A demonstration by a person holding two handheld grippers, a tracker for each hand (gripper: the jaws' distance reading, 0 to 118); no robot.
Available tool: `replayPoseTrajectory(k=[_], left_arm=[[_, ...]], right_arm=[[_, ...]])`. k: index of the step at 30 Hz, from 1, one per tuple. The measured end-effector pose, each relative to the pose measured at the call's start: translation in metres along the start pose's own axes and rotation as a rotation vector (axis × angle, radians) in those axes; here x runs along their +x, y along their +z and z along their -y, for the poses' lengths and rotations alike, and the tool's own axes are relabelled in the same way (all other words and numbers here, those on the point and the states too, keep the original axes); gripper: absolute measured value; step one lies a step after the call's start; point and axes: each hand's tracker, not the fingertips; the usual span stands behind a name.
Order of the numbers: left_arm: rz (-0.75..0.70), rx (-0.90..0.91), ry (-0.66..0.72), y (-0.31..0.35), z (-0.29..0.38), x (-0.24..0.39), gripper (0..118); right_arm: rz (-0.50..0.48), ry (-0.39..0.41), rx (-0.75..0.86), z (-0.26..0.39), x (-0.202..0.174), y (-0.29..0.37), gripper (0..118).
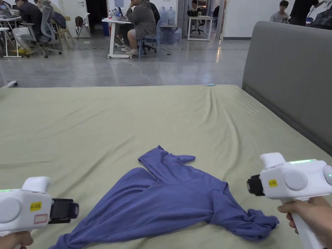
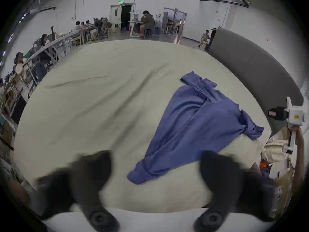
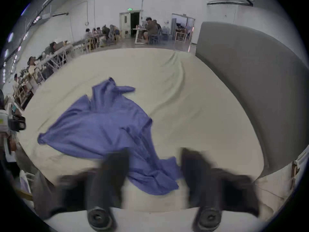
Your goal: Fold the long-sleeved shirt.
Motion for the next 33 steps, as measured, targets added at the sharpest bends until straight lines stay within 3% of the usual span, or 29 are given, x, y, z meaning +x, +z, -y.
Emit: replayPoseTrajectory(k=[1, 2, 5, 9, 10, 12, 13, 14, 20, 22, 23, 24, 25, 26, 30, 32, 33], left_arm=[[-0.026, 0.004, -0.023, -0.002, -0.002, 0.004, 16], [-0.079, 0.007, -0.030, -0.004, 0.000, 0.007, 0], [-0.058, -0.007, -0.023, -0.005, 0.002, 0.007, 0], [-0.099, -0.013, 0.034, -0.011, 0.007, 0.003, 0], [-0.150, -0.031, 0.059, -0.015, 0.008, -0.001, 17], [-0.182, -0.088, 0.089, -0.031, 0.013, -0.005, 80], [-0.188, -0.128, 0.105, -0.041, 0.017, -0.007, 98], [-0.180, -0.142, 0.128, -0.048, 0.023, -0.009, 99], [-0.204, -0.275, 0.205, -0.100, 0.043, -0.010, 95], [-0.192, -0.296, 0.203, -0.110, 0.048, -0.008, 74], [-0.218, -0.280, 0.157, -0.108, 0.047, -0.003, 56], [-0.209, -0.269, 0.104, -0.110, 0.041, -0.003, 22], [-0.172, -0.269, 0.043, -0.106, 0.033, 0.001, 3], [-0.123, -0.260, 0.066, -0.102, 0.023, 0.003, 2], [-0.184, -0.193, 0.027, -0.093, -0.010, 0.017, 2], [-0.172, -0.174, 0.028, -0.091, -0.026, 0.022, 2], [-0.167, -0.170, 0.029, -0.092, -0.031, 0.023, 2]], right_arm=[[-0.003, -0.003, -0.019, -0.003, -0.005, -0.005, 0], [-0.008, -0.005, -0.024, -0.001, -0.005, -0.014, 0], [0.041, 0.060, -0.053, 0.003, -0.015, -0.025, 0], [0.026, 0.026, -0.064, 0.002, -0.024, -0.027, 0], [0.020, 0.018, -0.065, 0.000, -0.025, -0.028, 0], [0.016, 0.018, -0.063, 0.002, -0.027, -0.031, 0], [0.013, 0.023, -0.064, 0.002, -0.028, -0.032, 0], [0.008, 0.029, -0.067, 0.002, -0.033, -0.033, 0], [-0.010, 0.046, -0.094, 0.000, -0.038, -0.049, 0], [-0.012, 0.049, -0.104, -0.005, -0.038, -0.057, 0], [-0.010, 0.047, -0.109, -0.009, -0.037, -0.063, 0], [-0.011, 0.047, -0.112, -0.014, -0.036, -0.068, 0], [-0.012, 0.046, -0.116, -0.023, -0.034, -0.075, 0], [-0.008, 0.042, -0.121, -0.034, -0.034, -0.081, 0], [-0.017, -0.003, -0.079, -0.084, -0.031, -0.104, 0], [-0.021, -0.005, -0.068, -0.111, -0.029, -0.124, 45], [-0.024, 0.036, -0.092, -0.119, -0.029, -0.136, 66]])
